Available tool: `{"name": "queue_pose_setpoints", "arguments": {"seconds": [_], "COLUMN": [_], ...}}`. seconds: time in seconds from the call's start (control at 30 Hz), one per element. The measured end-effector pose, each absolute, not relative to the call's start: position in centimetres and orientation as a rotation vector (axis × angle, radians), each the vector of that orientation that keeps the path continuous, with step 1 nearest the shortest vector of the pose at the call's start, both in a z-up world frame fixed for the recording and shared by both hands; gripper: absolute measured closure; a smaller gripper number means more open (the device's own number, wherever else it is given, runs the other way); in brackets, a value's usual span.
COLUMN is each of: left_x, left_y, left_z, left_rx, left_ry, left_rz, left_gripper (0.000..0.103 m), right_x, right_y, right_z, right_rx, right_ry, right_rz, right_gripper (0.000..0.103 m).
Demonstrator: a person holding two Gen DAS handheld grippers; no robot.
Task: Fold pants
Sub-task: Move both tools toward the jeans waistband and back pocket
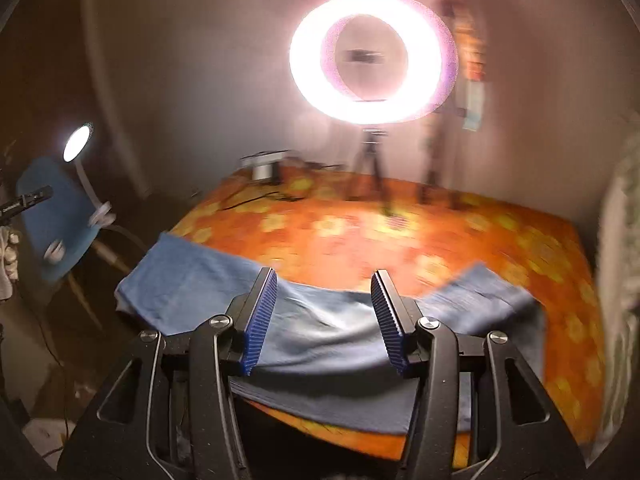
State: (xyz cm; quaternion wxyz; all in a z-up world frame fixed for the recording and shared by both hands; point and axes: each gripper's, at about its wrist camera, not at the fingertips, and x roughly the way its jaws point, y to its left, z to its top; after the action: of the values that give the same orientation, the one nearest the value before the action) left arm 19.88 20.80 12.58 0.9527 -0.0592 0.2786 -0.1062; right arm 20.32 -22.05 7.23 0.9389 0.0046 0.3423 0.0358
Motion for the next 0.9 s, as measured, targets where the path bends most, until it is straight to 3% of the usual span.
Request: {"name": "queue_pose_setpoints", "arguments": {"seconds": [0.33, 0.77, 0.9], "left_x": [24.7, 31.5, 33.7], "left_y": [6.1, -16.4, -20.8], "left_z": [12.5, 1.2, -2.1], "left_rx": [0.001, -0.011, -0.015], "left_ry": [0.628, 0.887, 0.971], "left_rz": [-0.445, -0.726, -0.739], "left_gripper": [0.08, 0.075, 0.059], "right_x": [13.3, 9.9, 10.9], "right_y": [-33.7, -46.6, -49.7], "right_z": [7.3, -3.7, -6.9], "right_rx": [0.176, 0.378, 0.432], "right_ry": [0.597, 0.634, 0.687], "right_rz": [-0.121, -0.365, -0.369], "right_gripper": [0.051, 0.051, 0.051]}}
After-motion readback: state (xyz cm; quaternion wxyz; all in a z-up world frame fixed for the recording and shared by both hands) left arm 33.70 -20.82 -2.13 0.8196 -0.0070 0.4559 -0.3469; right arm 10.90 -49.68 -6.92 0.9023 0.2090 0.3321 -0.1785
